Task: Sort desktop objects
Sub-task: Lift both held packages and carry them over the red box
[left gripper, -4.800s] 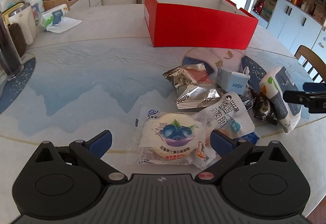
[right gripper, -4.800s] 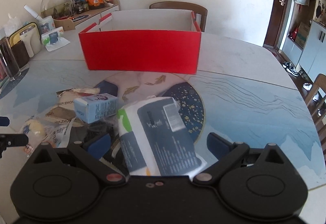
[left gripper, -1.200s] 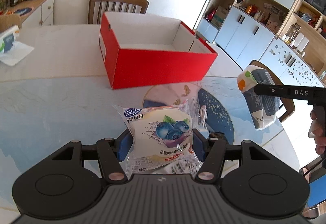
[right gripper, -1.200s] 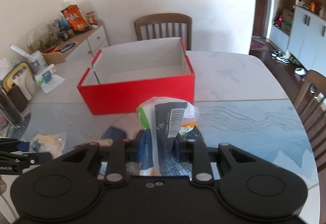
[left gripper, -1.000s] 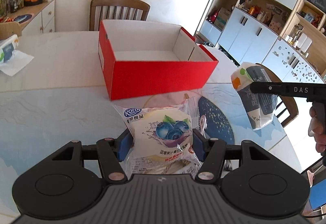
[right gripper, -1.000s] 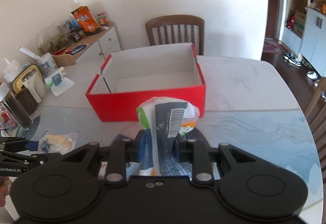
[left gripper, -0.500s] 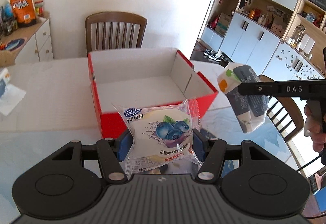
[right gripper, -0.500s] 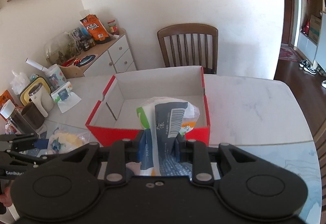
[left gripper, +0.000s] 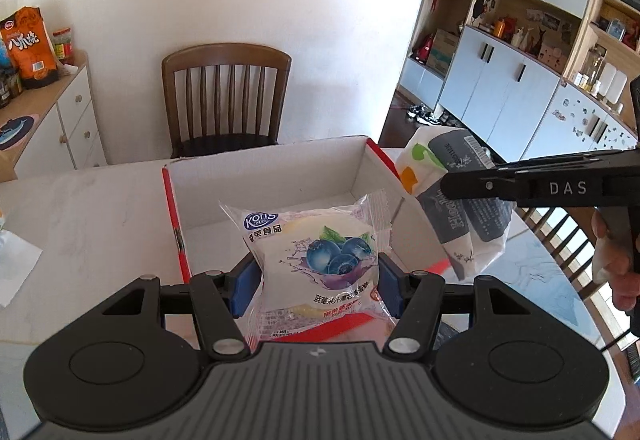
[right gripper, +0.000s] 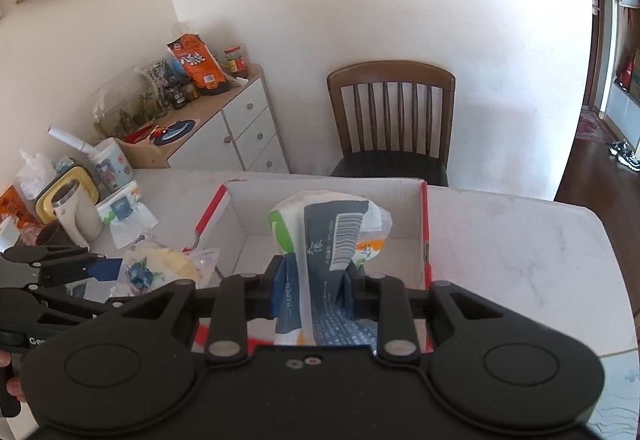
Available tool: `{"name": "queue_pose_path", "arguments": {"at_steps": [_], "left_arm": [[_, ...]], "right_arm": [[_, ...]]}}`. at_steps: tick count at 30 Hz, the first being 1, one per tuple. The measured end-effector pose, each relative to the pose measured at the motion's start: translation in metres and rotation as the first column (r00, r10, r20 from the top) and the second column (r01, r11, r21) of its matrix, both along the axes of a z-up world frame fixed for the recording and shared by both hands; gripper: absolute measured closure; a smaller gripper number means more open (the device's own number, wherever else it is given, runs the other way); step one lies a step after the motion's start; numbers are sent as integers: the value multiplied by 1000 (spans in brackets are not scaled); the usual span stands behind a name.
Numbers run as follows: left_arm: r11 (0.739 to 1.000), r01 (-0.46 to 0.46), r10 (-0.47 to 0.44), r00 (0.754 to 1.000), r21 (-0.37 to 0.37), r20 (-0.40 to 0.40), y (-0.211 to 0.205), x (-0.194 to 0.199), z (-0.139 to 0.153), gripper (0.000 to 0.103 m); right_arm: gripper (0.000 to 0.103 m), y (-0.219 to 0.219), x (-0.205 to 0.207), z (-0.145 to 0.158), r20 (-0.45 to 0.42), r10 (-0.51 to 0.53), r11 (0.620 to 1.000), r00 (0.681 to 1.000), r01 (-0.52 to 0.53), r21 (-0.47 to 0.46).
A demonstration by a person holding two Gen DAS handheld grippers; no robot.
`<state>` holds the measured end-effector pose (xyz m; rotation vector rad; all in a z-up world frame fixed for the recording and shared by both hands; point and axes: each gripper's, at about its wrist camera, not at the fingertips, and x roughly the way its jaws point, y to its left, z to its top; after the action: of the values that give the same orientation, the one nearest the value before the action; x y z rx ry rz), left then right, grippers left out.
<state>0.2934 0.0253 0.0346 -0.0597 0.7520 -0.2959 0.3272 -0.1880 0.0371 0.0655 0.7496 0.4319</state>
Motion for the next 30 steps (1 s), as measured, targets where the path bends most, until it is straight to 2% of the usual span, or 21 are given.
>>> {"name": "queue_pose_path", "arguments": {"at_steps": [9,14,24,30], "left_arm": [[998,14,-11,999,63,-45,-6,54,-22,42],[996,20,-12,996,89,-89,-12,81,-42,42],[990,-13,42,978,141,-204,-13,128,-70,42],[986,11,35,963,169,-266,-20,145,-86,42]], "right_arm": [[76,8,40,-22,-28,-7,999,1000,6,-31],[76,7,63,-41,-84,-21,999,996,19,-34],[76,22,92,-83,-179,-53,996,982,38,-85],[76,31,98,-101,-225,-54,994,973,30,-109]]}}
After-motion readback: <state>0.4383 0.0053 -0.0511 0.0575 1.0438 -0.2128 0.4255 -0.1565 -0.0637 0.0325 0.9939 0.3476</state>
